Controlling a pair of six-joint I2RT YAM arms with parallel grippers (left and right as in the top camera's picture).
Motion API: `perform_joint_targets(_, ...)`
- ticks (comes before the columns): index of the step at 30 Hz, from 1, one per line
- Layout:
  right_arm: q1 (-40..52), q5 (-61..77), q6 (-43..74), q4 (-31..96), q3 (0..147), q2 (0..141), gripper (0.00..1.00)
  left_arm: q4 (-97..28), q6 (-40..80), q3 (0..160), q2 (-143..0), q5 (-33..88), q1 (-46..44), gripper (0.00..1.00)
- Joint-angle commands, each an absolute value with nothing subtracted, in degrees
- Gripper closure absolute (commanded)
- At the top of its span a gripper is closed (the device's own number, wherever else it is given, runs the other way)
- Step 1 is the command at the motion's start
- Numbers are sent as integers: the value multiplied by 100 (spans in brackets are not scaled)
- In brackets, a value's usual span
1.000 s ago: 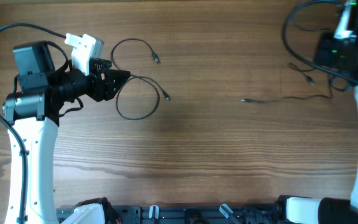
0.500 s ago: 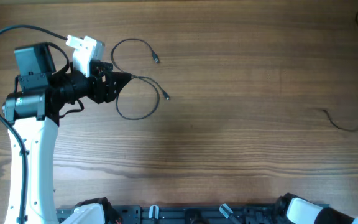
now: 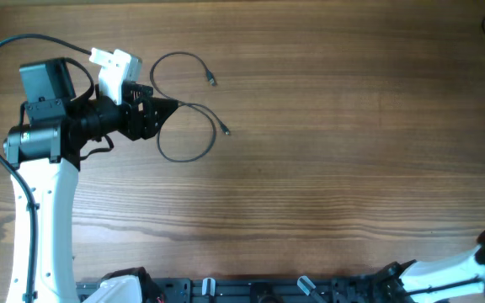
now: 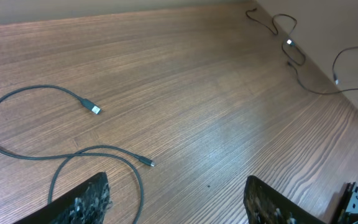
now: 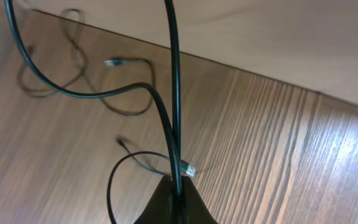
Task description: Untangle cables
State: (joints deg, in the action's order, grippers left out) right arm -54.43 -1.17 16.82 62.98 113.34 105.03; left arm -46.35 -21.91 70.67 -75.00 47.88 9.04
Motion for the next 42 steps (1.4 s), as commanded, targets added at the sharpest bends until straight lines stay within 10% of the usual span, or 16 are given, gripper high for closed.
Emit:
perform_joint_targets(1,-5658,-163,1828,6097,11410,10975,96,-4722,-2220,7126,-7520,4904,871,29)
perform_joint_targets(42,-4810,-1815,1372,4626,11410,12805,96,-4650,-2204,7126,-7518,4895,36,28)
